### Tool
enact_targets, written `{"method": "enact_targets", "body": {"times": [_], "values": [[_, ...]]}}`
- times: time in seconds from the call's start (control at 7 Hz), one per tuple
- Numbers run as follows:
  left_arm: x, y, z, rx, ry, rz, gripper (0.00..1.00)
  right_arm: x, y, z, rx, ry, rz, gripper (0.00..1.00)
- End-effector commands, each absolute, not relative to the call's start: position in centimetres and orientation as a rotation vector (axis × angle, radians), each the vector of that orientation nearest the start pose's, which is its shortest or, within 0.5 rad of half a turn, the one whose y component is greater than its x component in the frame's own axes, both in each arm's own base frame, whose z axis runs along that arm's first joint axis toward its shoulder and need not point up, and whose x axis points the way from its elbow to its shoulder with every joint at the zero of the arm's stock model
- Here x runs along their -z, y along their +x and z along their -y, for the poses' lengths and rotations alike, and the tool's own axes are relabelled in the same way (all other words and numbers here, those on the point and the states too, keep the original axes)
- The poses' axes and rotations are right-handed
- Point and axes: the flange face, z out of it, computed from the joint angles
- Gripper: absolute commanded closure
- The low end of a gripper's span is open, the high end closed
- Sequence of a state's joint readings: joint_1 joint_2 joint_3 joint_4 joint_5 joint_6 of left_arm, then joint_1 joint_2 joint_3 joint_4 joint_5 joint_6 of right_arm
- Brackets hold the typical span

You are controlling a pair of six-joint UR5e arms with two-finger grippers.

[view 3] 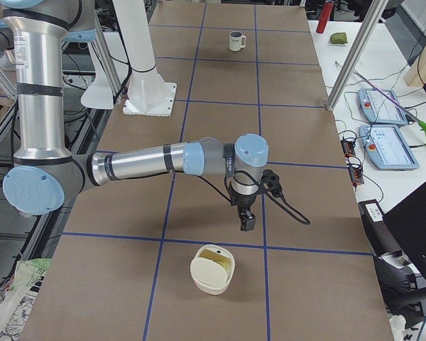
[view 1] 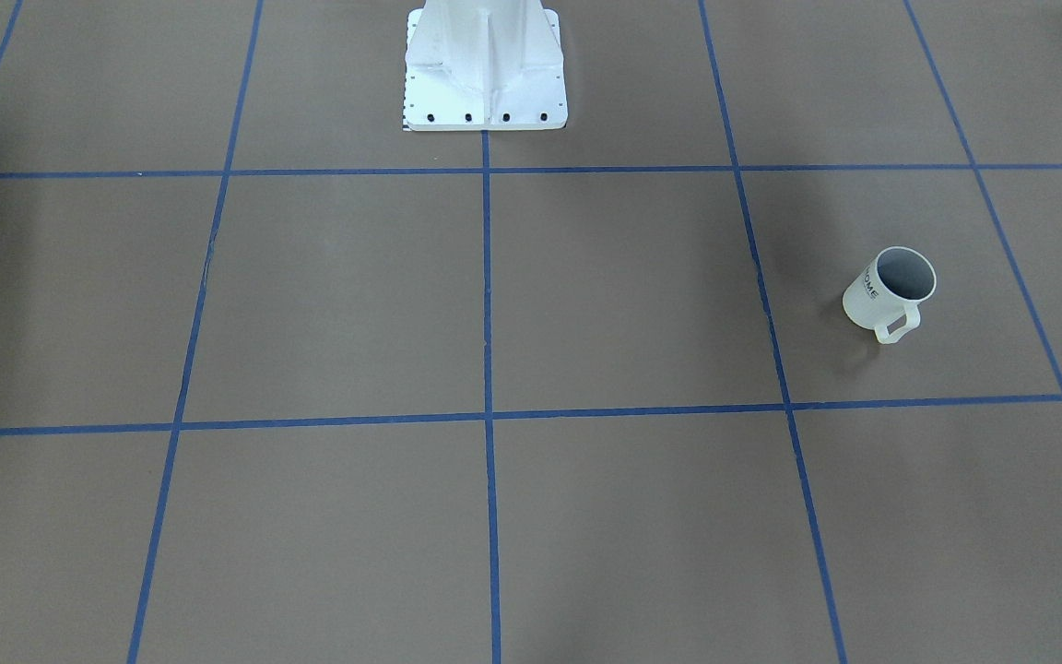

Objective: Left arm hands cup to right arm to dump lemon

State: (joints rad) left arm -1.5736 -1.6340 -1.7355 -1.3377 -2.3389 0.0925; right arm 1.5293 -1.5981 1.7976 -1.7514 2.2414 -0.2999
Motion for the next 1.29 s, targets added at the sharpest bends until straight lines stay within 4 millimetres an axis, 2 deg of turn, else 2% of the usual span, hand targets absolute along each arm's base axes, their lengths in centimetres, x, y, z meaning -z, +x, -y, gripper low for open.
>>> {"method": "enact_targets", "body": {"times": [0.0, 0.29, 0.43, 0.71, 1.0, 1.14], "values": [[-58.6, -6.6, 48.6, -0.107, 0.075, -0.766, 0.00, -58.7, 5.2, 47.6, 0.330, 0.100, 0.665, 0.00], [-60.9, -6.6, 45.9, -0.126, 0.144, -0.761, 0.00, -59.6, 5.2, 47.5, 0.323, 0.083, 0.667, 0.00], [-61.1, -6.6, 45.7, -0.127, 0.151, -0.753, 0.00, -59.7, 5.2, 47.4, 0.322, 0.080, 0.666, 0.00], [-61.5, -6.4, 45.9, -0.124, 0.134, -0.763, 0.00, -60.0, 5.2, 47.2, 0.320, 0.075, 0.669, 0.00], [-60.8, -6.3, 46.5, -0.124, 0.136, -0.762, 0.00, -60.0, 5.2, 47.2, 0.319, 0.075, 0.672, 0.00], [-59.4, -6.1, 48.0, -0.114, 0.099, -0.764, 0.00, -59.9, 5.1, 47.2, 0.319, 0.075, 0.675, 0.00]]}}
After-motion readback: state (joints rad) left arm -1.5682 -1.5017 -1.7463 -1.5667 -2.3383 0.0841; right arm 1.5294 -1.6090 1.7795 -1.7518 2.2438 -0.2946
